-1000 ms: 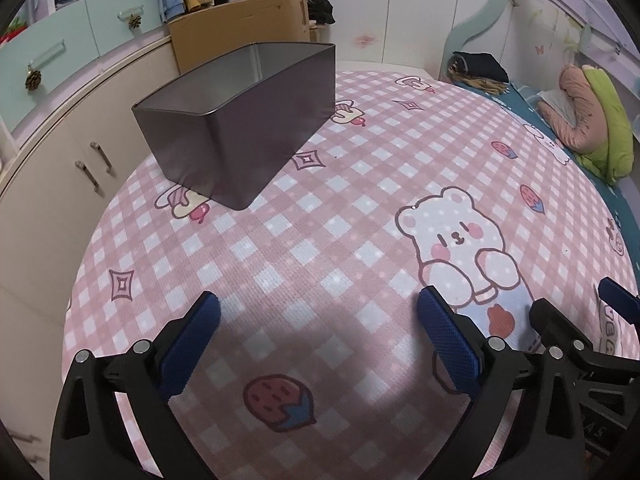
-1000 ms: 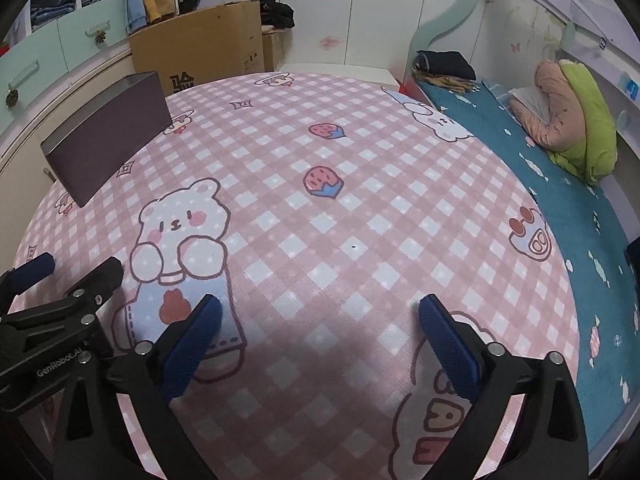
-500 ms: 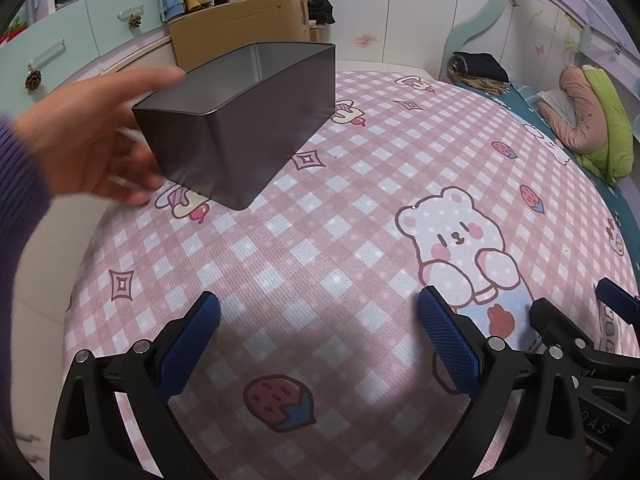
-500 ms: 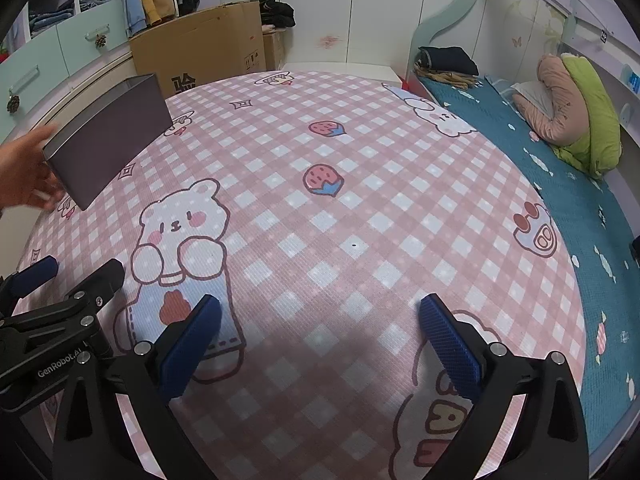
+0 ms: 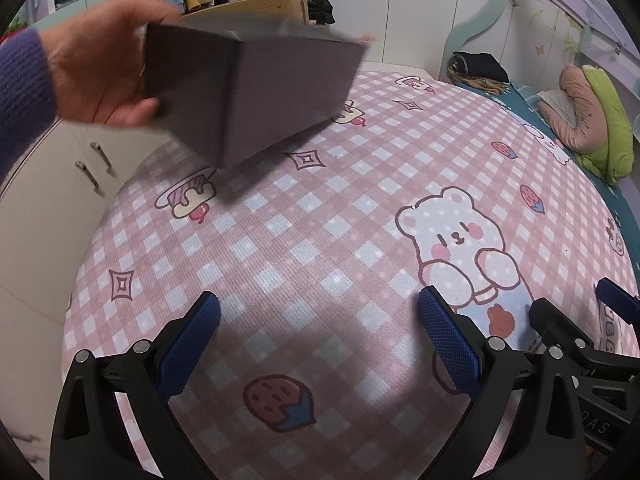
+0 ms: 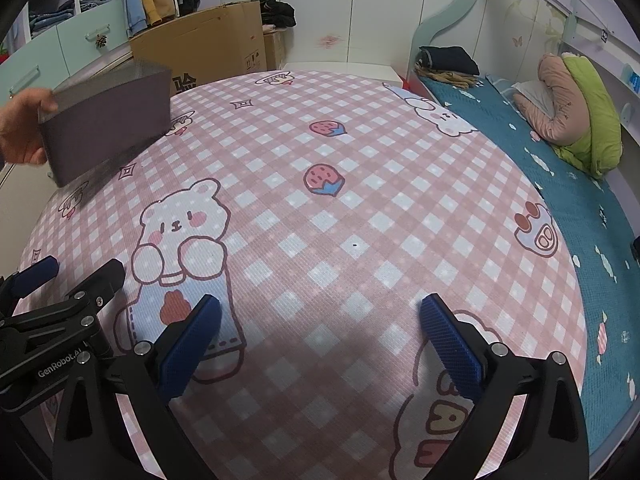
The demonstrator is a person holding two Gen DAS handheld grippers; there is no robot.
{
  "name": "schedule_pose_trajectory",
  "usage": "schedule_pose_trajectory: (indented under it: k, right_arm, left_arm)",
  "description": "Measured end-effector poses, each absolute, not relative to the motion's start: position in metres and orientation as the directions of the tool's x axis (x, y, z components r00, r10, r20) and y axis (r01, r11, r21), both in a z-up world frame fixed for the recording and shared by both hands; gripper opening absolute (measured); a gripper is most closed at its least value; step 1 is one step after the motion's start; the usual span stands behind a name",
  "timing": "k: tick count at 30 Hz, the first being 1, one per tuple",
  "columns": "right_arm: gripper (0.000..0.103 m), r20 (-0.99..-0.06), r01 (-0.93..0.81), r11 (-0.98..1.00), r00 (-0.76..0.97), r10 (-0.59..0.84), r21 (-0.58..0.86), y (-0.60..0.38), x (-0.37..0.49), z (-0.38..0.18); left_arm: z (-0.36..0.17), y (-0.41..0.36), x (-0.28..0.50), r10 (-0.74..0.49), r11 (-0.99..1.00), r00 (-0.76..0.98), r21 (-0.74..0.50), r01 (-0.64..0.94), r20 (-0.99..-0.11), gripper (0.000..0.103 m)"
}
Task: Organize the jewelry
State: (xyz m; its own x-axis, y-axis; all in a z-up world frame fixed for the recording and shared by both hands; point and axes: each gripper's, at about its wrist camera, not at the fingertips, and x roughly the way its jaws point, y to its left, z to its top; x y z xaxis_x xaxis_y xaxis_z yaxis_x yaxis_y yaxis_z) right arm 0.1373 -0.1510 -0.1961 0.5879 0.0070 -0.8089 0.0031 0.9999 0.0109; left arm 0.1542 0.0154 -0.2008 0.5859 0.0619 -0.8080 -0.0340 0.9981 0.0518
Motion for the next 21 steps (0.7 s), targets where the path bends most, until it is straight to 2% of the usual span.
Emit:
schedule_pose_trajectory:
  k: [21]
  right_arm:
    - [0.098, -0.809, 0.004, 1.0, 0.588, 0.007, 0.011, -0.1502, 0.1373, -0.1963]
  left_arm:
    - [-0.2014, 0.0155, 0.1542, 0.062, 0.998, 0.586, 0.051, -0.035, -0.808, 0.096]
